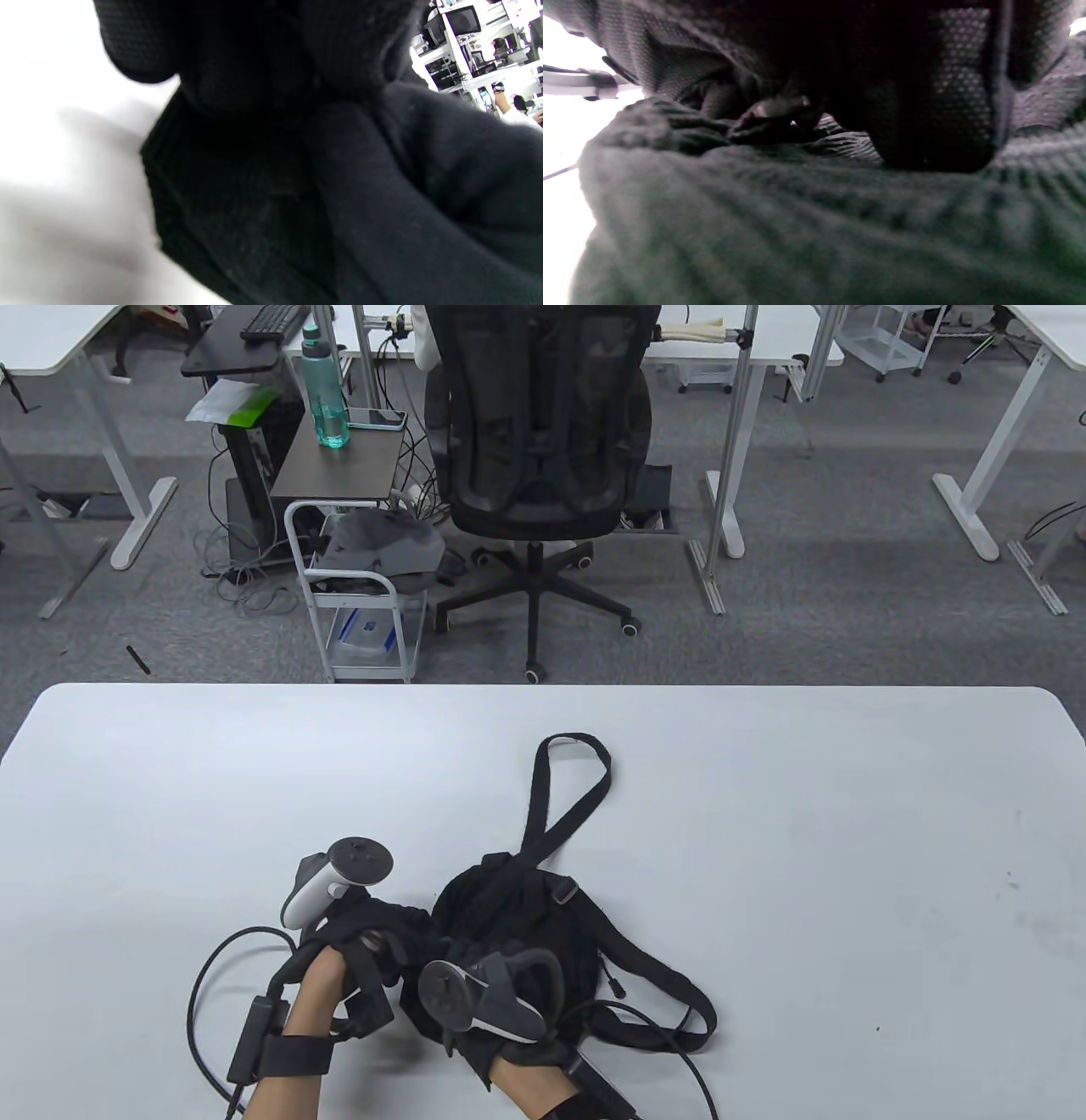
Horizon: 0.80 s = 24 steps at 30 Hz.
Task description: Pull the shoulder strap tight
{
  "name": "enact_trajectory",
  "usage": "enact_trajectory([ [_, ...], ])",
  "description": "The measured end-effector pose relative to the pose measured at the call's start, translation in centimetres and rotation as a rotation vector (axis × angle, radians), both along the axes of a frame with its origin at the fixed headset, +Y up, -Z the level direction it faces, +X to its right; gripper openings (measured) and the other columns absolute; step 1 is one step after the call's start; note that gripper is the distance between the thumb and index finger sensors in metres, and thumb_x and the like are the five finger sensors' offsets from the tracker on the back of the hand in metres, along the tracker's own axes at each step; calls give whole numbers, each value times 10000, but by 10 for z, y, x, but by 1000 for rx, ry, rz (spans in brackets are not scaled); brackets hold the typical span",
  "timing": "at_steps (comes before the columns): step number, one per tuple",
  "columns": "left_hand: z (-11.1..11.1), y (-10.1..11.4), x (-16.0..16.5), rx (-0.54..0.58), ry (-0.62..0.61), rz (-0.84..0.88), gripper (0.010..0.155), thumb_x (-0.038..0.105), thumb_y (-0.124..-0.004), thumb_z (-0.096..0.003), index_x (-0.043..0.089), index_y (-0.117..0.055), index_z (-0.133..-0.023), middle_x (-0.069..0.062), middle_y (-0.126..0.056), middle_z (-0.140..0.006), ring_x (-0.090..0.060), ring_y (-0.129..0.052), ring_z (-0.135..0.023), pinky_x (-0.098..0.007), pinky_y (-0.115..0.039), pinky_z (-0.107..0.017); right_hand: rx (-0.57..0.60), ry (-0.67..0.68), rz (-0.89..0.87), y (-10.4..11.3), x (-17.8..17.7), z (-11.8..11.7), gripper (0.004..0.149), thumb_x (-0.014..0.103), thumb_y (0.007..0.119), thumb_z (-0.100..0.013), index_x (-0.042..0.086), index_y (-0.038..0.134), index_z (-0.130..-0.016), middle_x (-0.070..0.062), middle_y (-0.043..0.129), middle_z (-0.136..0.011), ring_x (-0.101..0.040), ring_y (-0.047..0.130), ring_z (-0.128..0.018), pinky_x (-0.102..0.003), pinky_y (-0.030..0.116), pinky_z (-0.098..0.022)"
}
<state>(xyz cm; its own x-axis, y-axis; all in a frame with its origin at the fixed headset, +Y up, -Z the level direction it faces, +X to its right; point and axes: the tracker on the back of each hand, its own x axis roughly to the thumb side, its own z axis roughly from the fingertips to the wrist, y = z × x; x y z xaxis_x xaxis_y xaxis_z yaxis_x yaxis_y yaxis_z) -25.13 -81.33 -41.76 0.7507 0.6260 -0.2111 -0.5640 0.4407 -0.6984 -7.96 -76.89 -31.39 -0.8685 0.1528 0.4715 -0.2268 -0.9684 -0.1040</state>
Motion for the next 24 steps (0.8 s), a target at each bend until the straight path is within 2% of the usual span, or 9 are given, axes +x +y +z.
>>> enact_trajectory([
  [7,0,3,4,74,-64,-72,537,423,-813,-427,227,-738,-921,-4,-947,-768,-205,-978,-667,-437,-817,-561,17,2,11,1,-1,1,524,336,786,-463,-95,940,-719,-288,1066,-579,-436,1084,-411,-581,827,-441],
  [9,5,13,15,240,-141,-150,603,402,-807,-429,228,-675,-992,-29,-908,-821,-254,-940,-719,-467,-774,-595,29,-3,5,3,0,1,518,343,790,-464,-86,949,-708,-279,1073,-569,-430,1089,-400,-575,833,-439],
  [10,11,18,22,358,-227,-217,633,389,-799,-431,251,-633,-1026,-43,-872,-871,-276,-912,-764,-482,-754,-618,27,-3,-1,3,1,0,515,347,795,-464,-79,952,-706,-276,1074,-569,-429,1089,-401,-573,833,-442],
  [12,25,29,31,564,-376,-363,661,400,-735,-447,338,-515,-1067,-26,-761,-1012,-220,-883,-815,-438,-758,-640,34,10,-8,2,2,2,516,353,802,-463,-75,954,-708,-272,1075,-572,-429,1088,-404,-574,830,-445],
  [14,40,40,37,697,-437,-428,692,366,-727,-443,375,-443,-1074,-13,-731,-1048,-206,-879,-831,-433,-759,-649,49,22,-15,4,0,4,513,352,799,-462,-70,954,-709,-268,1076,-574,-423,1092,-404,-570,833,-446],
  [16,55,49,42,774,-478,-439,682,335,-720,-444,391,-443,-1064,1,-749,-1037,-199,-891,-823,-432,-764,-649,59,33,-37,6,0,5,511,351,801,-460,-68,954,-711,-268,1076,-575,-423,1091,-407,-570,833,-446],
  [19,66,45,42,849,-520,-438,658,294,-733,-436,345,-511,-1054,-27,-762,-1039,-195,-909,-811,-432,-776,-641,62,40,-51,8,3,6,508,345,800,-458,-62,950,-722,-264,1070,-588,-422,1089,-417,-571,828,-451],
  [21,73,49,45,974,-536,-469,650,305,-758,-419,309,-568,-1040,-21,-809,-1013,-179,-942,-787,-419,-804,-623,68,48,-53,9,5,8,504,343,801,-458,-56,949,-727,-265,1068,-591,-422,1087,-423,-571,826,-454],
  [24,75,52,50,972,-555,-521,662,328,-769,-406,281,-575,-1038,-6,-813,-1011,-169,-946,-787,-414,-809,-622,71,51,-54,11,8,8,499,334,792,-464,-55,947,-735,-266,1064,-599,-424,1085,-427,-573,821,-458],
])
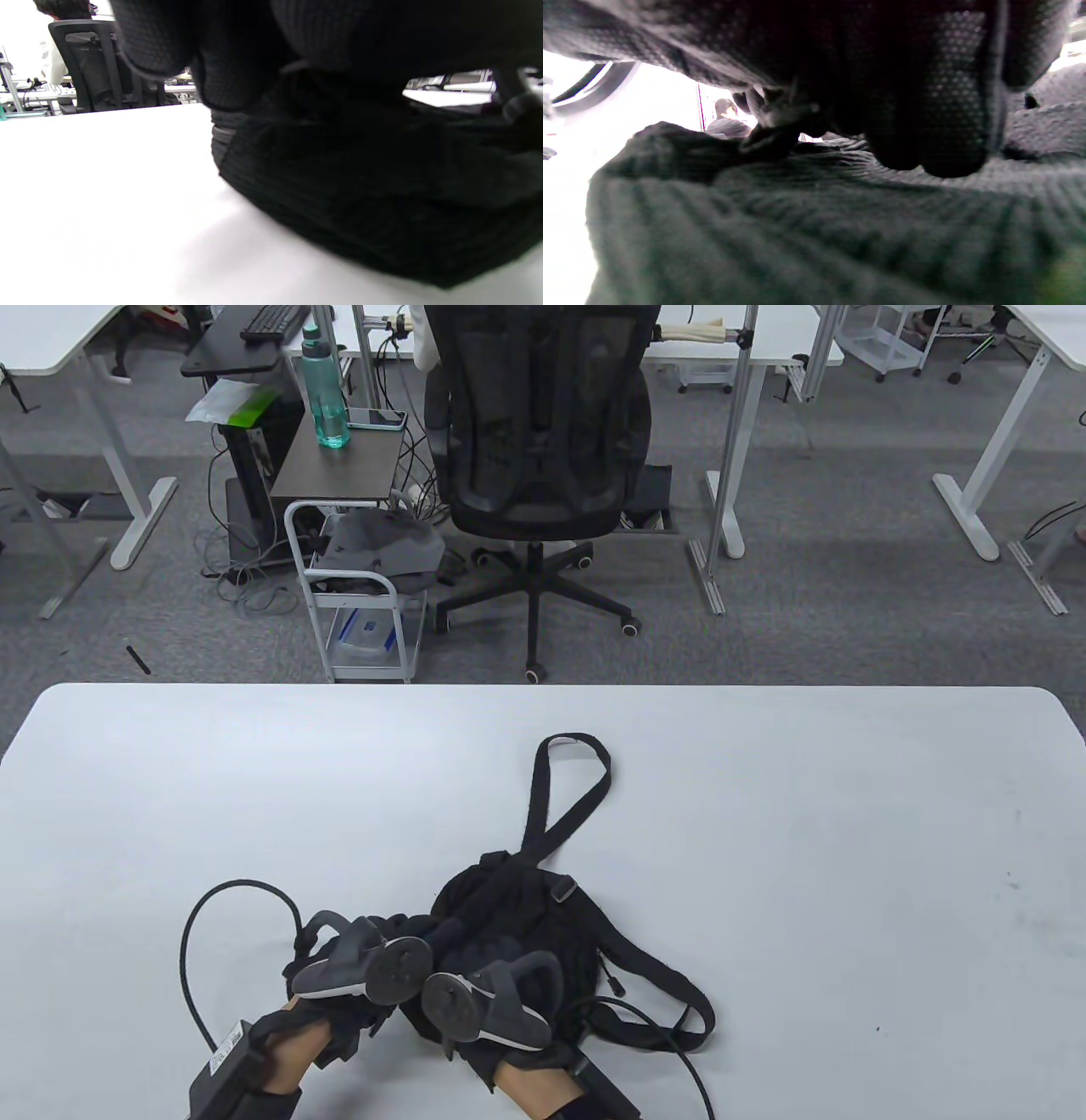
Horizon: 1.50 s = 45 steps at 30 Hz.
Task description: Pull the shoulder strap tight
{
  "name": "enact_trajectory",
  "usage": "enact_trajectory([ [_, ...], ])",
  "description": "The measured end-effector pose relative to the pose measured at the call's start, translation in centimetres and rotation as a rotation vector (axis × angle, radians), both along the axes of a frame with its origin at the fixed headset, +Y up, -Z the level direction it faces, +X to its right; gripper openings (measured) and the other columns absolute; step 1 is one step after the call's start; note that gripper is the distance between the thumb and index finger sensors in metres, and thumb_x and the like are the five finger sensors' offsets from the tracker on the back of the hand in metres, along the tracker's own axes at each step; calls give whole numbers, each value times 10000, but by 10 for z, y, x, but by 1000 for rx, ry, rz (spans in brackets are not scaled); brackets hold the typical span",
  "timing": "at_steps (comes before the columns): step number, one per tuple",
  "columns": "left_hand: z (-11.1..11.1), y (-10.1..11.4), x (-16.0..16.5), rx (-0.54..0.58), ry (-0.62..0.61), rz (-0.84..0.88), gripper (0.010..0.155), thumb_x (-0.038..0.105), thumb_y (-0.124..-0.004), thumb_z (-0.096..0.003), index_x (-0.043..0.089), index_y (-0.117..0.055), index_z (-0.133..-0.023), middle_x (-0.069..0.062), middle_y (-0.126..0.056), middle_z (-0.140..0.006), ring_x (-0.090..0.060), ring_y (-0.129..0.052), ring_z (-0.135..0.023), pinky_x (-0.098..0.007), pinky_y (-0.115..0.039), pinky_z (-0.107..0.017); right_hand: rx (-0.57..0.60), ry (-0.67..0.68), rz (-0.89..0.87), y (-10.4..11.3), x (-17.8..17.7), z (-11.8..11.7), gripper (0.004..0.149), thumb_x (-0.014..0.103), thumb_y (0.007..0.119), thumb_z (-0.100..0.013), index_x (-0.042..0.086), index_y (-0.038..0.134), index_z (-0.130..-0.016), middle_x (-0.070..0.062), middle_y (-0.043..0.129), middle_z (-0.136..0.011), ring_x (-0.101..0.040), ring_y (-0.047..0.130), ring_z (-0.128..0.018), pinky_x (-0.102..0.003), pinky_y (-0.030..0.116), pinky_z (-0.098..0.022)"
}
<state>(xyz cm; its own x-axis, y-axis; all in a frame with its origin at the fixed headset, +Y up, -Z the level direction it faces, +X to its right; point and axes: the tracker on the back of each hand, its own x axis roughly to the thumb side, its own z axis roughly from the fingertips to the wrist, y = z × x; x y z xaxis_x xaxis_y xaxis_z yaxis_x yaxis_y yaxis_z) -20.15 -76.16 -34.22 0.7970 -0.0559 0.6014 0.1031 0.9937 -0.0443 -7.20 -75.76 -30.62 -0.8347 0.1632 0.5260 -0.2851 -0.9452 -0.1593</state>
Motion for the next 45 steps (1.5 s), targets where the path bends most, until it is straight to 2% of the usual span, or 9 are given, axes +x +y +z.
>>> enact_trajectory([
  [3,0,-5,-5,20,-11,14,667,324,-753,-390,267,-581,-1032,-3,-829,-982,-153,-953,-759,-397,-817,-607,1,6,-41,1,0,1,495,326,760,-477,-58,948,-728,-262,1067,-588,-416,1088,-417,-567,826,-452],
  [6,2,-1,-6,86,-11,53,645,345,-760,-368,274,-654,-1001,7,-891,-918,-136,-986,-704,-380,-839,-575,28,12,-81,5,5,4,487,323,770,-471,-54,958,-715,-266,1071,-578,-424,1087,-407,-572,825,-447],
  [9,0,-5,-9,87,-3,62,643,367,-762,-353,276,-683,-984,20,-923,-869,-125,-1000,-675,-368,-850,-560,33,10,-84,7,6,5,478,329,789,-464,-42,975,-702,-263,1078,-571,-425,1089,-401,-575,825,-443],
  [15,-10,-15,-21,-70,32,123,674,409,-708,-340,292,-625,-998,34,-859,-866,-139,-946,-722,-370,-815,-585,78,23,-55,11,5,12,482,347,802,-464,-31,977,-707,-259,1077,-573,-419,1089,-398,-571,824,-442],
  [23,-17,-14,-31,-210,35,273,665,423,-691,-350,282,-636,-998,26,-863,-855,-142,-943,-717,-365,-814,-581,138,43,-34,14,5,21,499,348,915,-397,-11,957,-742,-240,1065,-614,-406,1084,-442,-568,816,-469],
  [26,-20,-10,-38,-254,40,371,663,426,-709,-350,281,-652,-994,15,-872,-848,-152,-948,-709,-371,-816,-574,238,66,-36,19,7,25,465,325,871,-418,-10,970,-725,-226,1079,-585,-386,1095,-410,-554,832,-455],
  [34,-27,-20,-44,-391,44,512,673,440,-716,-387,318,-594,-1038,13,-878,-859,-181,-951,-714,-385,-816,-571,255,73,-63,22,12,25,445,309,863,-429,-13,985,-710,-235,1084,-569,-397,1092,-400,-560,827,-454],
  [40,-26,-20,-42,-368,36,537,650,432,-692,-376,289,-650,-1009,13,-911,-809,-177,-974,-665,-381,-832,-540,314,60,-68,24,13,27,429,330,894,-417,33,985,-713,-210,1082,-581,-379,1088,-411,-554,821,-465],
  [45,-22,-17,-36,-378,22,541,668,419,-670,-396,274,-572,-1040,-3,-899,-811,-186,-965,-670,-385,-822,-548,297,64,-88,24,16,25,424,301,905,-404,23,977,-717,-206,1082,-572,-364,1095,-401,-548,827,-470],
])
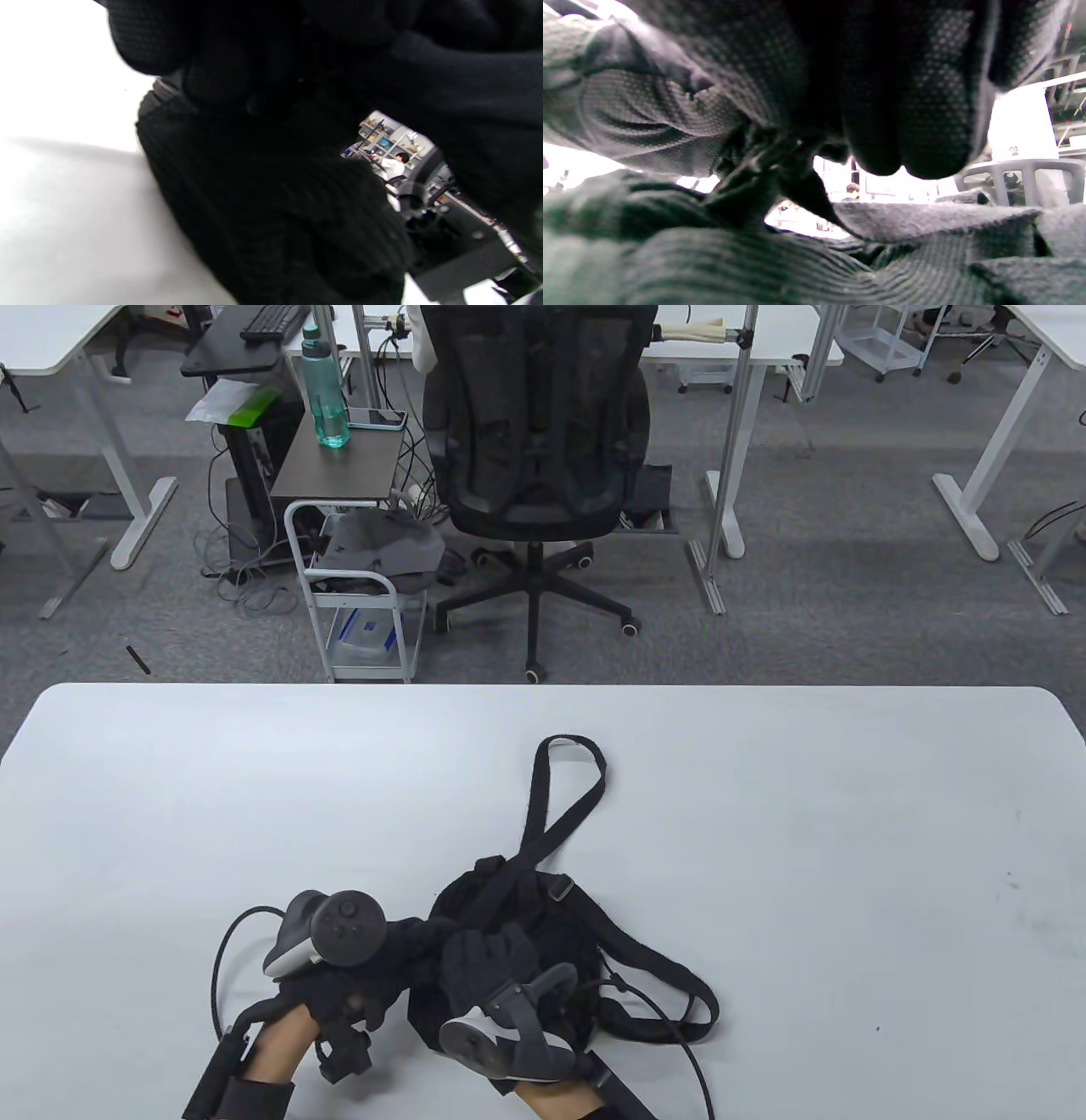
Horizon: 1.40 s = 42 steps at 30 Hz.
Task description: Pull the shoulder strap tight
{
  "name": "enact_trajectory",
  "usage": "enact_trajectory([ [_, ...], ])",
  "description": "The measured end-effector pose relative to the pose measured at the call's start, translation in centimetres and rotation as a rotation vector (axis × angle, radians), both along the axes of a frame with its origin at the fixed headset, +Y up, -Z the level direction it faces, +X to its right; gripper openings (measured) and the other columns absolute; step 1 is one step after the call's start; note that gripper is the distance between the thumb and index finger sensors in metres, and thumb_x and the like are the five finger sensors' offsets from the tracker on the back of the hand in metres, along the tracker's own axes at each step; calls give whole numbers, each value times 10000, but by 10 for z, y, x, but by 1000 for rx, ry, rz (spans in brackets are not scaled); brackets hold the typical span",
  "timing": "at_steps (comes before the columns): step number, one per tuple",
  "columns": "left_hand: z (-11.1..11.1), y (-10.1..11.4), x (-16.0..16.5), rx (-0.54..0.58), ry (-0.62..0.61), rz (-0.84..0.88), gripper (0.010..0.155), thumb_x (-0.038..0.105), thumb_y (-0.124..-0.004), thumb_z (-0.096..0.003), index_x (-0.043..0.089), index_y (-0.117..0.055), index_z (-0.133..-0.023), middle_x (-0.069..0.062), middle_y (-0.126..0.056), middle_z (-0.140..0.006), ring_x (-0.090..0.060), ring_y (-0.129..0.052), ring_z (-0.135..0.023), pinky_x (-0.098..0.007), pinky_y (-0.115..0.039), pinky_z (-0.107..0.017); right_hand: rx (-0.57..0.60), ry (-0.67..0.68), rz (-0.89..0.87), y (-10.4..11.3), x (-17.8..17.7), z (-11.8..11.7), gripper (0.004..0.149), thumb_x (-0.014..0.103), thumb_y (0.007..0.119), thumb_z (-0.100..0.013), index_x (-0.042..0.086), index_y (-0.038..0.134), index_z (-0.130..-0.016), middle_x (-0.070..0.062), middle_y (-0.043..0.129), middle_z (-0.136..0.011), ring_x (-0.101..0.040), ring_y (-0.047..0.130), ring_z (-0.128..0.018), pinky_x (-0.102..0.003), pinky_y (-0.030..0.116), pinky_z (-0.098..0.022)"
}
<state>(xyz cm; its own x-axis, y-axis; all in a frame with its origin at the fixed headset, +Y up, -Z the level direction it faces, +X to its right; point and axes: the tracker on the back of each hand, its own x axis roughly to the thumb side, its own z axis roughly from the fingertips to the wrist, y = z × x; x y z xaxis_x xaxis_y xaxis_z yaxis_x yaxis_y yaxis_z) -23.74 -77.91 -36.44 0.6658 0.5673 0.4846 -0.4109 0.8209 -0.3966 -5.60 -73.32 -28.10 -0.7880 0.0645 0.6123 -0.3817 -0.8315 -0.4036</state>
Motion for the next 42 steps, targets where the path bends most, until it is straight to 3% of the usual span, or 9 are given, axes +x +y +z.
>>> enact_trajectory([
  [6,1,1,2,-29,-1,25,651,415,-670,-388,269,-622,-1020,-9,-918,-776,-180,-977,-643,-383,-833,-532,-12,14,-1,1,1,0,410,297,909,-402,24,987,-698,-196,1093,-540,-354,1099,-366,-545,829,-467],
  [10,3,2,8,-78,-35,-35,649,382,-587,-394,265,-570,-1032,1,-862,-804,-199,-929,-701,-407,-793,-572,7,33,2,2,-2,3,390,271,901,-399,17,1008,-675,-203,1105,-502,-355,1104,-329,-544,837,-454],
  [13,5,7,10,-3,-28,-85,646,383,-565,-386,281,-566,-1024,19,-857,-808,-188,-927,-711,-404,-794,-578,62,29,35,6,-4,8,385,268,907,-390,16,1022,-657,-197,1116,-483,-349,1111,-309,-536,847,-446],
  [23,-7,4,-14,-25,20,-46,651,398,-581,-369,295,-588,-1011,47,-871,-787,-180,-933,-718,-393,-801,-578,143,18,82,9,-7,16,374,280,928,-367,15,1052,-600,-173,1142,-411,-315,1126,-232,-502,876,-419],
  [25,-5,4,-15,-79,28,5,650,385,-586,-381,271,-587,-1020,22,-869,-793,-203,-926,-721,-410,-790,-581,125,18,41,10,-5,16,380,286,928,-373,12,1050,-606,-173,1139,-413,-314,1123,-232,-505,872,-418],
  [32,6,15,6,0,-9,-12,644,410,-622,-395,242,-606,-1017,9,-897,-770,-206,-955,-686,-402,-814,-554,11,-17,2,10,5,8,515,407,914,-402,18,976,-734,-199,1086,-568,-352,1097,-372,-545,823,-467],
  [36,15,23,16,77,-25,-79,643,407,-599,-402,237,-596,-1021,20,-901,-767,-191,-964,-681,-390,-826,-550,-2,-28,31,8,2,9,472,351,898,-405,3,975,-714,-199,1093,-540,-345,1101,-348,-539,828,-460],
  [42,16,21,17,72,-28,-70,644,394,-585,-389,254,-594,-1018,23,-891,-768,-194,-954,-689,-397,-816,-558,37,-24,81,7,-6,13,395,283,905,-390,4,1011,-649,-190,1115,-463,-328,1108,-275,-522,854,-432],
])
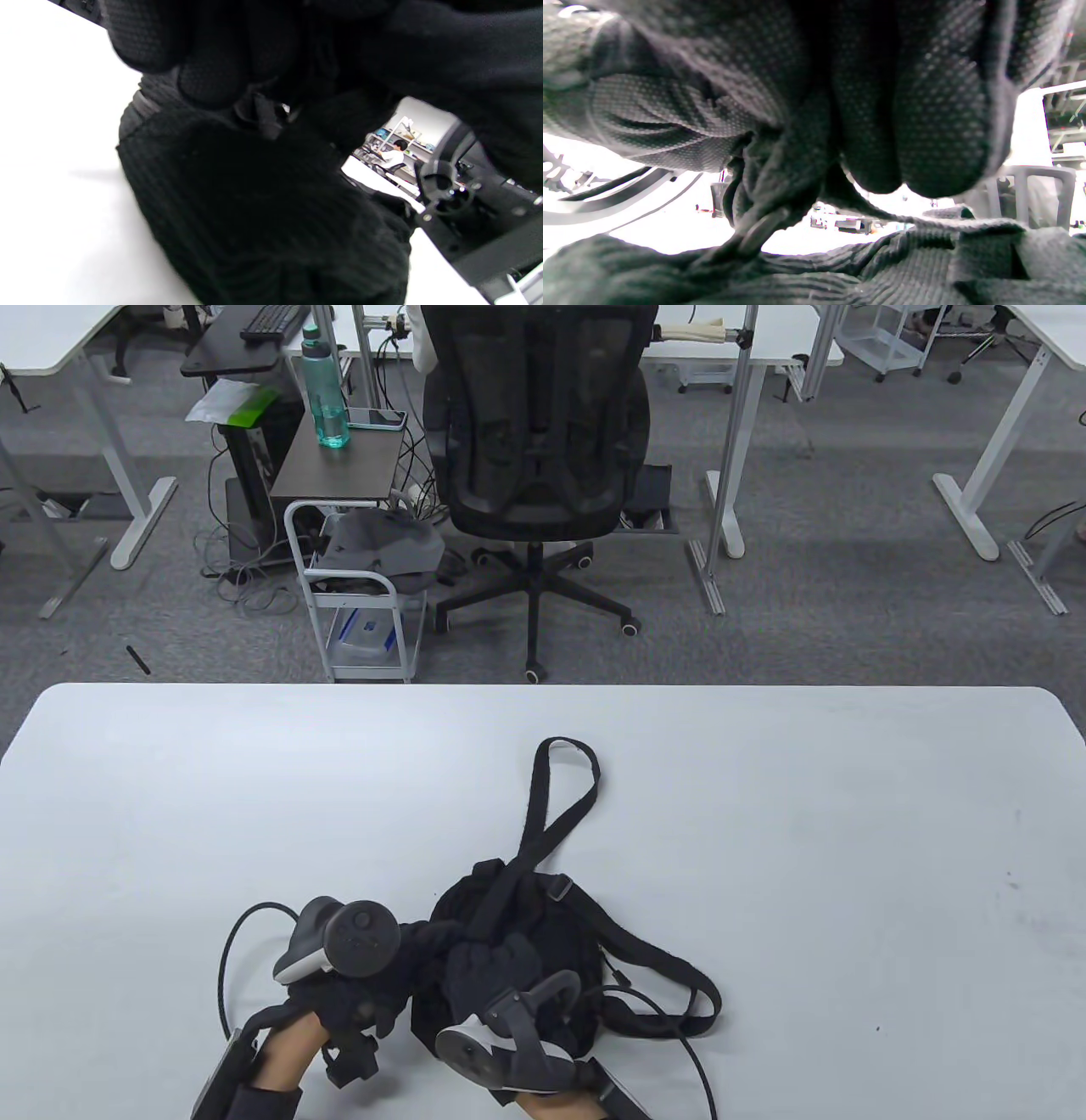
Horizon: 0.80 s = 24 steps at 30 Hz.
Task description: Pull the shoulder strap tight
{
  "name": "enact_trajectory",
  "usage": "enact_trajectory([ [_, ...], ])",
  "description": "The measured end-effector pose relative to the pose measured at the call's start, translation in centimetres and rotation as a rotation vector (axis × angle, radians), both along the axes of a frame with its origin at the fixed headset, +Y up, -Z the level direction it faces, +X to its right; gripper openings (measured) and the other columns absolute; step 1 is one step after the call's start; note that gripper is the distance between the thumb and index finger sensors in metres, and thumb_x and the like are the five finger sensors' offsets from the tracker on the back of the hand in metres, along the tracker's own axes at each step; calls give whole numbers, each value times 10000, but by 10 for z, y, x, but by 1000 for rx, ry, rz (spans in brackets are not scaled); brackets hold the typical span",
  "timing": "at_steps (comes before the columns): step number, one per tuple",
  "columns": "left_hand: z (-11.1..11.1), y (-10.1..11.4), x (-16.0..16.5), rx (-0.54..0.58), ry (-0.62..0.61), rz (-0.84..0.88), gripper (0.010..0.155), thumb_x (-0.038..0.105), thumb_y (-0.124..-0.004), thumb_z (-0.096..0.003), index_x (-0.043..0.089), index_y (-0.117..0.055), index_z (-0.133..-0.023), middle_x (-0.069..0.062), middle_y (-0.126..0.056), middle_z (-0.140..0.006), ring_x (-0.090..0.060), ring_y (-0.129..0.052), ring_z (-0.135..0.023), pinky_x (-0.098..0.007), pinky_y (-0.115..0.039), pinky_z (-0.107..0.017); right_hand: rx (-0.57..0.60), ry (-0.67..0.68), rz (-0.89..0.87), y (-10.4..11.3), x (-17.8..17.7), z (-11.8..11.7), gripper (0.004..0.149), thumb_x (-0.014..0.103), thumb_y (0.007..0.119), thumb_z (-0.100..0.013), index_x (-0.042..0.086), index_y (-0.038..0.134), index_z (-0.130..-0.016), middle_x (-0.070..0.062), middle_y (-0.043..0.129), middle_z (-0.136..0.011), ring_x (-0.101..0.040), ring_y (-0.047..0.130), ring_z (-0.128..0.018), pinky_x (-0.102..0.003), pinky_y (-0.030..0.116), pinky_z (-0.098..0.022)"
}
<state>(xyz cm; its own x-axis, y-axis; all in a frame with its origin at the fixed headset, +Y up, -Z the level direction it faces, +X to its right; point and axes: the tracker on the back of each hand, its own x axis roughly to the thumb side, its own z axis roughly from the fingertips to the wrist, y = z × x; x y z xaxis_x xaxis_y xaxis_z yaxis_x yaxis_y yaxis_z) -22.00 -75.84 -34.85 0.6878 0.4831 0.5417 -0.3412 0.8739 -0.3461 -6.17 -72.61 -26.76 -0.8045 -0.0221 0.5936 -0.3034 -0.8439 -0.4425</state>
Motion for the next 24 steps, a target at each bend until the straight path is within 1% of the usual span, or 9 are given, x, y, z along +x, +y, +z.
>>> enact_trajectory([
  [2,-5,-3,-4,13,8,20,648,395,-590,-373,267,-612,-1008,38,-897,-755,-180,-960,-680,-390,-821,-553,27,13,8,2,-2,4,387,266,909,-382,-3,1023,-636,-195,1121,-447,-330,1111,-258,-520,861,-424],
  [4,-11,-7,-10,-32,22,63,649,395,-600,-367,271,-625,-1004,40,-901,-748,-180,-961,-677,-390,-822,-550,51,3,27,3,-4,5,385,269,916,-377,-2,1033,-624,-190,1129,-432,-320,1116,-245,-512,870,-418],
  [11,-17,-11,-28,-74,86,65,648,389,-620,-375,257,-628,-1009,24,-903,-754,-198,-959,-682,-402,-815,-554,40,-24,8,6,4,5,384,313,940,-378,27,1044,-612,-163,1135,-420,-300,1118,-233,-500,874,-410],
  [13,-13,-5,-23,-38,71,63,646,393,-626,-381,250,-628,-1011,19,-907,-752,-200,-964,-677,-402,-821,-549,-31,-81,23,6,7,-1,409,319,928,-391,33,1013,-670,-171,1116,-492,-316,1111,-298,-515,852,-440],
  [14,-11,-2,-20,-29,57,60,643,395,-629,-382,253,-633,-1009,18,-909,-752,-200,-965,-678,-401,-821,-550,-69,-91,22,5,10,-3,461,347,921,-398,30,978,-728,-182,1093,-556,-326,1102,-352,-525,835,-461],
  [16,-2,6,-7,25,26,47,641,397,-633,-384,256,-639,-1010,17,-915,-747,-201,-969,-671,-401,-823,-545,-131,-71,-6,2,14,-9,518,389,915,-400,10,964,-751,-212,1076,-586,-353,1092,-373,-548,820,-465],
  [18,6,11,6,70,-17,22,643,401,-630,-383,260,-638,-1011,23,-918,-744,-194,-972,-669,-396,-828,-542,-136,-70,-21,1,15,-10,527,407,898,-410,4,965,-742,-214,1075,-585,-356,1092,-373,-548,821,-462],
  [22,14,17,15,150,-15,-47,650,404,-617,-381,241,-631,-1010,30,-918,-740,-187,-975,-667,-392,-831,-543,-88,-61,-20,2,17,-8,461,362,878,-422,-16,1001,-656,-200,1109,-485,-334,1105,-284,-527,850,-426],
  [24,16,16,16,167,-8,-63,645,398,-616,-378,255,-630,-1006,29,-911,-746,-190,-969,-673,-395,-826,-546,-111,-52,-7,0,14,-8,429,343,884,-421,-5,1023,-631,-193,1121,-451,-328,1108,-253,-521,860,-411],
])
